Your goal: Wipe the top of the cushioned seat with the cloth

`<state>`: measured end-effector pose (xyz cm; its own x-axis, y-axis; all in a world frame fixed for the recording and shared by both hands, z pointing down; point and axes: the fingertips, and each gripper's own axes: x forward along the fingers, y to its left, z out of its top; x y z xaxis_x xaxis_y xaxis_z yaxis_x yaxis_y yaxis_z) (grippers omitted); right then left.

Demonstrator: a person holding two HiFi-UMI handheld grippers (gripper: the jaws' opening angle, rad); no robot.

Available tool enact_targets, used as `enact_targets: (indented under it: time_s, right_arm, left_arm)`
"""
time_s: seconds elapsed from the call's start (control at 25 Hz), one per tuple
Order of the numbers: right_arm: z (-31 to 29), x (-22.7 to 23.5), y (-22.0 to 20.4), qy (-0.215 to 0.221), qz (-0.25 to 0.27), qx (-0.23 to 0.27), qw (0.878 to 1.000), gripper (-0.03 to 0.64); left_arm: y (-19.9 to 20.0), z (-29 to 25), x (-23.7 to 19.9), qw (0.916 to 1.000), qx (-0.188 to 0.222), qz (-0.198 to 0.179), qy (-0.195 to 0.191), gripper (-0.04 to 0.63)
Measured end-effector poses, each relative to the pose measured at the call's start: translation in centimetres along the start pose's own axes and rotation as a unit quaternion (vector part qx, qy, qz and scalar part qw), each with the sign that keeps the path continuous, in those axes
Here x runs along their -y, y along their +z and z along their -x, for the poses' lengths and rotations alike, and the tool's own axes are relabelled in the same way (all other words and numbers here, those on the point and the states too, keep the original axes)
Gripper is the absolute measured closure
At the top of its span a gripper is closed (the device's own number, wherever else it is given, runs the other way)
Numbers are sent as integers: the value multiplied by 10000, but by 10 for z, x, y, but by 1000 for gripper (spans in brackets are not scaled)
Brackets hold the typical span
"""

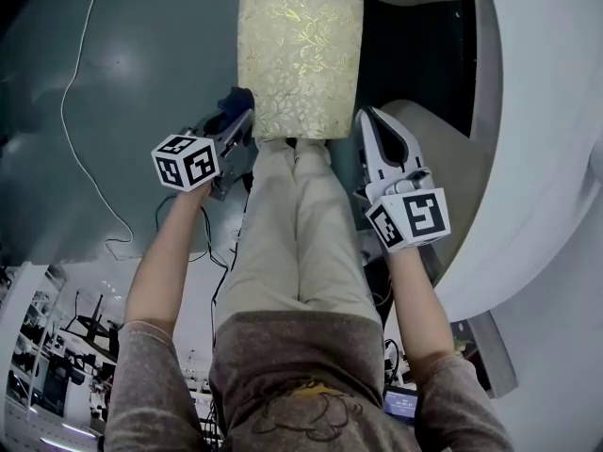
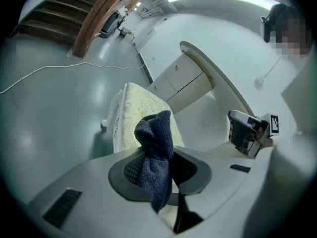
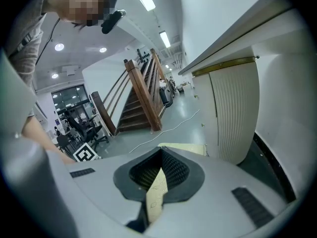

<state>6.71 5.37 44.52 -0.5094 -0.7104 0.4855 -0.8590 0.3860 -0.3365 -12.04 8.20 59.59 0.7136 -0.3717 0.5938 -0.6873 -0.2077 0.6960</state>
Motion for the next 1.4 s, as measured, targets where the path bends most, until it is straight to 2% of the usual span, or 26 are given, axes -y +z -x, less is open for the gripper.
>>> enact_targets:
  time_s: [0.28,0.52,0.84,1.08,1.4]
  right_arm:
    - [-5,-4,-1,106,81,-71,9999,617]
    - [-8,-1,-2,131,106,-57,9998,617]
    - [-5,4,-6,73,56,-70,9999,617]
    - [0,9,-8,0,-1,-45,10000,617]
    - [10,18,-4,-149,-59,69,9998,617]
  left_arm:
    - [-15,7,-22,9997,11,20,225,500]
    - [-28,-12,-18,9998,-57,54,169,500]
    - [-33,-40,10,9997,-198,49,-119,500]
    - [-43,-73,44,9977,-506,-169,-428,500]
    - [-53,-112,88,9934,-759,-277,-813,500]
